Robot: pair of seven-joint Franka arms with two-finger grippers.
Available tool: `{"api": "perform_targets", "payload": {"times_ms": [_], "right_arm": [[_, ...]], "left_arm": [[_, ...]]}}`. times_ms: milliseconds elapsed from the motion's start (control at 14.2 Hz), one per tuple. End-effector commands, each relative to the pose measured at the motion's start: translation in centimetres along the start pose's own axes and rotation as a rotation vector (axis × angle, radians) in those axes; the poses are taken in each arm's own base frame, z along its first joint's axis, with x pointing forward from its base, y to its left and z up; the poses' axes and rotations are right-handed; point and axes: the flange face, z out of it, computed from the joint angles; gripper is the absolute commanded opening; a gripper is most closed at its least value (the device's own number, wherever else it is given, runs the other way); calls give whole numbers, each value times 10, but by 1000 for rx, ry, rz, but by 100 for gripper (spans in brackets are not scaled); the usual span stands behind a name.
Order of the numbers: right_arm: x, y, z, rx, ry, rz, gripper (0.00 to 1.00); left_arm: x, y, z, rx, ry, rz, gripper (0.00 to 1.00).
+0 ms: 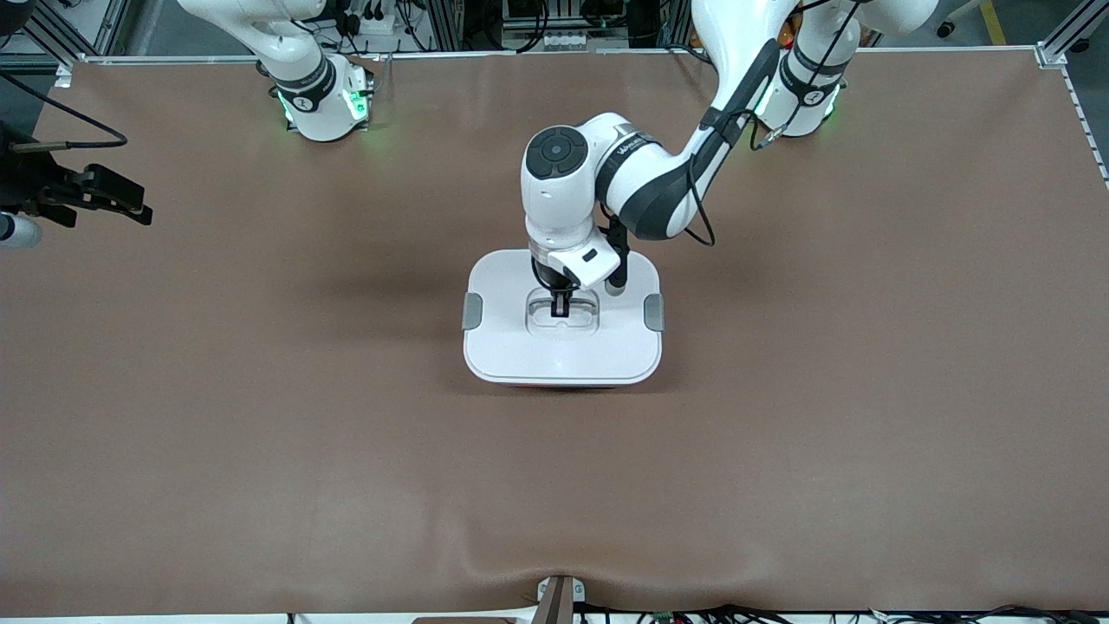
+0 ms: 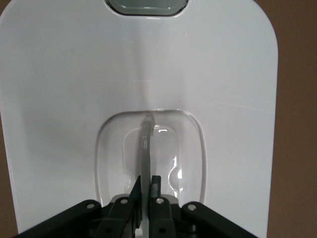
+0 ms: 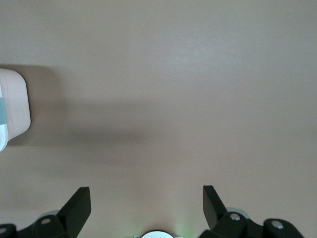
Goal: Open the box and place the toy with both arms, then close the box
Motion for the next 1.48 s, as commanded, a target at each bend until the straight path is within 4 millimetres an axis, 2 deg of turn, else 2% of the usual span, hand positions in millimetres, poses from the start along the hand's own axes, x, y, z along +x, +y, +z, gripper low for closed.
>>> {"api": "perform_targets", "payload": {"times_ms": [0, 71, 212, 353, 705, 846, 917, 1199, 1411], "right_arm": [[-9, -2, -2, -39, 11, 6, 100], [-8, -2, -2, -42, 10, 5, 100], [-9, -3, -2, -42, 11, 3, 100], [-8, -4, -2, -51, 10, 1, 100], [-8, -6, 0, -53, 10, 0, 100], [-7, -5, 1, -41, 13, 3, 100], [-6, -2, 3, -39, 15, 7, 100], [-4, -2, 4, -17, 36, 10, 100], [-5, 6, -2, 14, 69, 29, 100]], "left_arm": [[7, -2, -4, -7, 2, 15, 0], [8, -3, -3, -4, 3, 11, 0], [7, -3, -5, -5, 2, 6, 61], [6, 0, -14, -17, -8, 6, 100], [6, 3, -36, -35, -26, 9, 100], [9, 6, -52, -40, -27, 6, 100], [15, 11, -62, -53, -34, 8, 100], [36, 28, -80, -42, -10, 97, 100], [66, 45, -97, -29, 4, 172, 100]]}}
